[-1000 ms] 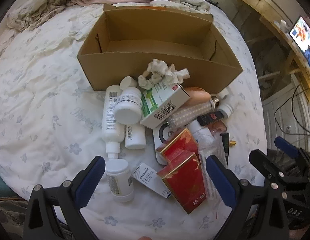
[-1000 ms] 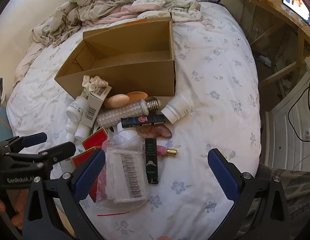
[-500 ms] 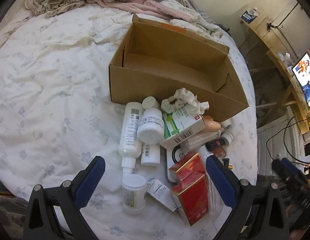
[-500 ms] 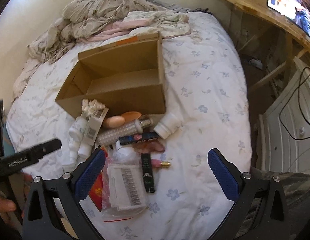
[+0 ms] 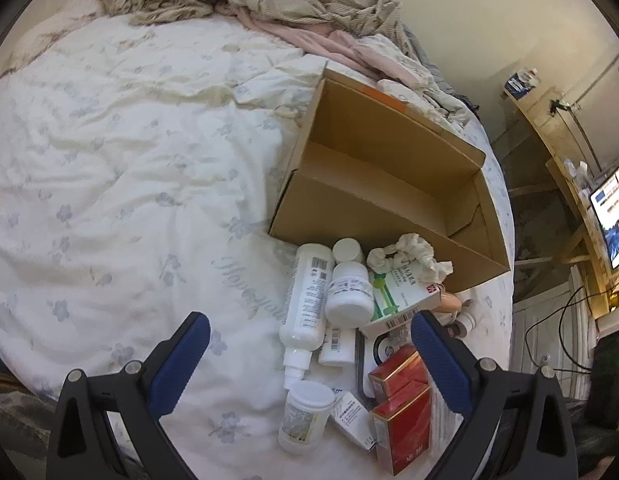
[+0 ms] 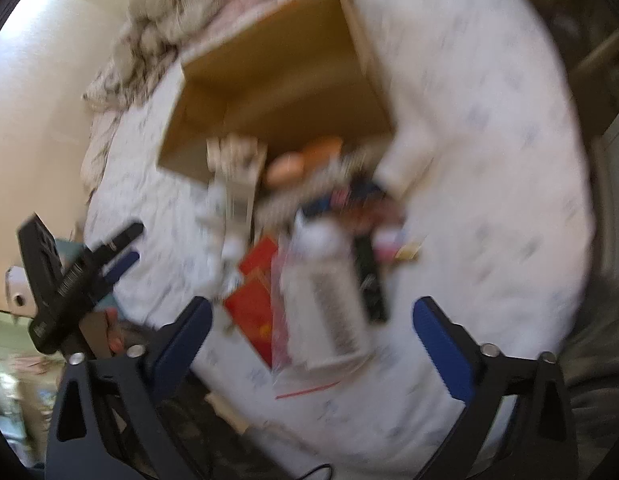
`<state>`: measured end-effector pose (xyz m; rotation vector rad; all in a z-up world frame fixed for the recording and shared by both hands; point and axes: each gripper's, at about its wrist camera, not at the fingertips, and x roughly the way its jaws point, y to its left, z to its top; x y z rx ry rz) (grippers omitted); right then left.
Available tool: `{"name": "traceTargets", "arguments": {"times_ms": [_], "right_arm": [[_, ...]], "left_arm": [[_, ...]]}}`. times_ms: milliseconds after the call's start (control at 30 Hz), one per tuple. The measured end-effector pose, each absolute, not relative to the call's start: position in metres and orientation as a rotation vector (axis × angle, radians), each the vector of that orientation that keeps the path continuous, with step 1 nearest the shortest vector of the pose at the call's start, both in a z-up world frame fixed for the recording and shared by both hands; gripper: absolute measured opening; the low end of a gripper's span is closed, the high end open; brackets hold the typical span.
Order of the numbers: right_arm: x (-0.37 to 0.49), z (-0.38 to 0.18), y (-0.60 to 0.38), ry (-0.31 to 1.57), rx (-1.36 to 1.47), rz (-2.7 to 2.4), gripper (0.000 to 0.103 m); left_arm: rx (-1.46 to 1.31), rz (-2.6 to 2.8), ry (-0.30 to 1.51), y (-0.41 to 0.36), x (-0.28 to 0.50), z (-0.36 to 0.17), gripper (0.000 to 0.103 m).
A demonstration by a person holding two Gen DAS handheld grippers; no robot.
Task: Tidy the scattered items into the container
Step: 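Grasp the white pill jar with the left tool while the right tool grasps the plastic bag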
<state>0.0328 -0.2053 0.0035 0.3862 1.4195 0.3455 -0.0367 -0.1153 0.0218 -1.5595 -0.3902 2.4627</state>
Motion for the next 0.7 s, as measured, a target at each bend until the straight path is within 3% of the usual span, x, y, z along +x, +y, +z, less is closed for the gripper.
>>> {"name": "traceTargets", "arguments": {"times_ms": [33,67,400,500,667,700], "right_arm": [[0.032,-0.012,-0.199,1.464,0.374,0.345,0.076],[0.031,-0.021,-0.195,1.485,0.357,0.338,0.074],[0.037,-0.073,-0.194,1.506,0.404,0.230,0.074],[0.036,-0.069,-0.184,1.470,0.371,0.194,0.058],[0.031,-0.047,-0.183,1.382,0.379,0.179,0.046],[0.031,-0.041,-0.184,1.359,0.401,0.183,0.031]], "left_arm": [[-1.569,2.458,-0.406,-0.118,-0.037,0.021,0.101],[-1.577,2.451,-0.418,-0.120,-0.037,0.019,0.101],[-1.621,2.418,-0.447,-0.124,-0.037,0.012,0.101],[-1.647,2.393,-0.427,-0.121,-0.036,0.007,0.101],[-1.679,2.353,-0.423,-0.120,-0.034,0.000,0.101],[-1.695,2.347,-0.436,-0.122,-0.033,-0.003,0.101]]}}
